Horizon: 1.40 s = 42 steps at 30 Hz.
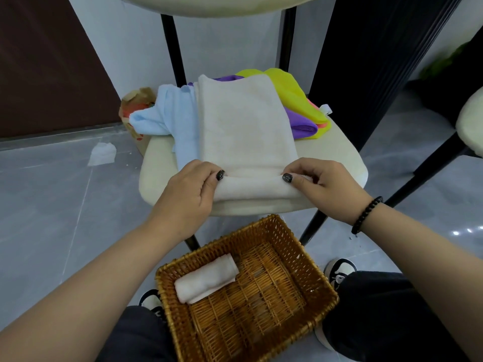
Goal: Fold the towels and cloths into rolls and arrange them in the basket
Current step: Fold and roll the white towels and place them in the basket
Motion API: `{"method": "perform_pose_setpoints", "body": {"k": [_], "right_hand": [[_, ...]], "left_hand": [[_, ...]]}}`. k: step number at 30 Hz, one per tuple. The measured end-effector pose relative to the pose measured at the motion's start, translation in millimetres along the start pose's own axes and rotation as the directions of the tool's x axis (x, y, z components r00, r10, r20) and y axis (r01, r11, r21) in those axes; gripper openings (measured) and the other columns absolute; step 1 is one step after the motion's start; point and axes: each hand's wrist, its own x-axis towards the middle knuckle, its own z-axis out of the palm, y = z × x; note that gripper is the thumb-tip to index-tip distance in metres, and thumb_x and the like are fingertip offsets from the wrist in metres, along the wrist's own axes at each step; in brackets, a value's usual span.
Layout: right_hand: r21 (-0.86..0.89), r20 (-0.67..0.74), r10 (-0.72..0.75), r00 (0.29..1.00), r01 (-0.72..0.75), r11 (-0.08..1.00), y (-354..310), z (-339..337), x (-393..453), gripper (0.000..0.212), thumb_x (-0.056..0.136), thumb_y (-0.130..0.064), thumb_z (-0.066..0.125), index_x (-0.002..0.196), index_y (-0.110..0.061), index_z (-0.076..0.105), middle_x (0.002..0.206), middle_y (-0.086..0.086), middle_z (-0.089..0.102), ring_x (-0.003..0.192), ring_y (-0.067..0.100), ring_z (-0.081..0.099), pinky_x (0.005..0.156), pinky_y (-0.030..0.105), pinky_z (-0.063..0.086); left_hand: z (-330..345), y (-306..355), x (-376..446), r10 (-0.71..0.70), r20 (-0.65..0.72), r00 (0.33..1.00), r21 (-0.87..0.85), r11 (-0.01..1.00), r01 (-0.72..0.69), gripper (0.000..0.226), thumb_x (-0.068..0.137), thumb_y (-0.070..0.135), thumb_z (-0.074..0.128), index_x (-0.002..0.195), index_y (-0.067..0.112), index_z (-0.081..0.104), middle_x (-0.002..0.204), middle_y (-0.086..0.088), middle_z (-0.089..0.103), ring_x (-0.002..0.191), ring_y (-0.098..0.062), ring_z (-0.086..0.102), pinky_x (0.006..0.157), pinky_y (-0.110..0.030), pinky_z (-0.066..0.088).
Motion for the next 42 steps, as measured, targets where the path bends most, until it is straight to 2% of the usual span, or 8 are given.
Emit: {"method": "perform_pose_setpoints", "body": {"k": [4, 7, 9, 15, 23, 30, 36, 42], "right_hand": [[-0.021, -0.029, 0.042, 0.999, -0.043, 0.999, -4.1, 1.7, 2.7, 0.009, 0.093, -0.025, 0.057, 0.093, -0.025, 0.066, 0.089, -0.014, 0.066, 0.085, 0.001, 0.057, 0.074, 0.012, 0.042], [0.005, -0.111, 0.094, 0.989, -0.094, 0.996, -7.0, 6.4, 2.2, 0.008, 0.090, -0.026, 0.061, 0.090, -0.022, 0.068, 0.087, -0.007, 0.066, 0.083, 0.010, 0.058, 0.074, 0.024, 0.048], [-0.007, -0.181, 0.086, 0.980, -0.089, 0.996, -8.3, 11.0, 0.9, 0.004, 0.089, -0.025, 0.063, 0.089, -0.022, 0.066, 0.084, -0.008, 0.061, 0.076, 0.004, 0.054, 0.068, 0.015, 0.044], [-0.138, -0.332, -0.057, 0.942, 0.011, 0.990, -3.3, 18.6, 1.5, 0.012, 0.083, -0.023, 0.071, 0.081, -0.014, 0.063, 0.085, -0.007, 0.049, 0.070, 0.004, 0.042, 0.067, 0.007, 0.034], [-0.496, -0.294, -0.459, 0.838, 0.277, 0.823, 2.6, 23.1, -7.6, 0.027, 0.091, -0.019, 0.055, 0.070, -0.003, 0.062, 0.072, 0.010, 0.055, 0.066, 0.027, 0.052, 0.056, 0.040, 0.049], [-0.565, -0.178, -0.489, 0.854, 0.318, 0.761, -7.4, 18.6, -16.3, 0.028, 0.090, -0.018, 0.051, 0.073, 0.000, 0.064, 0.074, 0.013, 0.060, 0.067, 0.030, 0.057, 0.059, 0.042, 0.052], [-0.526, -0.003, -0.311, 0.950, 0.263, 0.809, 5.5, 13.0, -24.3, 0.045, 0.084, -0.037, 0.059, 0.109, -0.001, 0.062, 0.106, 0.014, 0.063, 0.094, 0.032, 0.061, 0.082, 0.042, 0.055], [-0.506, -0.007, -0.335, 0.942, 0.285, 0.814, 7.3, 3.9, -27.4, 0.031, 0.087, -0.025, 0.052, 0.103, 0.000, 0.063, 0.100, 0.014, 0.064, 0.086, 0.033, 0.062, 0.070, 0.043, 0.057]], "left_hand": [[-1.0, 5.5, 3.6, -0.099, 0.000, 0.995, -0.003, 0.995, 0.099, 0.003, 0.097, 0.026, 0.050, 0.100, 0.025, 0.051, 0.097, 0.012, 0.059, 0.083, -0.001, 0.051, 0.071, -0.006, 0.037], [-2.1, 10.4, 5.4, -0.138, 0.020, 0.990, 0.074, 0.988, 0.136, 0.011, 0.096, 0.031, 0.052, 0.098, 0.021, 0.051, 0.086, 0.014, 0.055, 0.079, -0.011, 0.053, 0.068, -0.030, 0.044], [-1.7, 12.2, 6.1, -0.138, -0.011, 0.990, 0.175, 0.975, 0.138, 0.016, 0.096, 0.034, 0.051, 0.093, 0.018, 0.053, 0.080, 0.010, 0.054, 0.075, -0.018, 0.053, 0.065, -0.039, 0.045], [-3.0, 1.2, 7.9, 0.245, -0.085, 0.966, 0.541, 0.825, -0.161, 0.024, 0.089, 0.027, 0.057, 0.075, 0.008, 0.062, 0.081, -0.009, 0.053, 0.074, -0.030, 0.049, 0.057, -0.042, 0.037], [-2.4, -8.9, -11.2, 0.500, -0.001, 0.866, 0.523, 0.738, -0.426, 0.032, 0.102, 0.020, 0.048, 0.084, 0.006, 0.071, 0.082, -0.008, 0.064, 0.070, -0.028, 0.059, 0.059, -0.039, 0.037], [-1.8, -13.1, -21.4, 0.424, 0.070, 0.903, 0.592, 0.711, -0.380, 0.043, 0.087, 0.037, 0.060, 0.114, 0.005, 0.068, 0.105, -0.013, 0.063, 0.096, -0.029, 0.051, 0.074, -0.040, 0.034], [-9.7, -9.1, -13.0, 0.415, 0.052, 0.908, 0.608, 0.708, -0.358, 0.034, 0.095, 0.028, 0.052, 0.117, 0.007, 0.066, 0.096, -0.007, 0.065, 0.081, -0.028, 0.060, 0.073, -0.039, 0.035], [-13.7, 3.5, -8.4, 0.217, 0.110, 0.970, 0.400, 0.884, -0.243, 0.031, 0.093, 0.035, 0.044, 0.104, 0.013, 0.063, 0.091, 0.002, 0.065, 0.083, -0.023, 0.059, 0.076, -0.036, 0.030]]}}
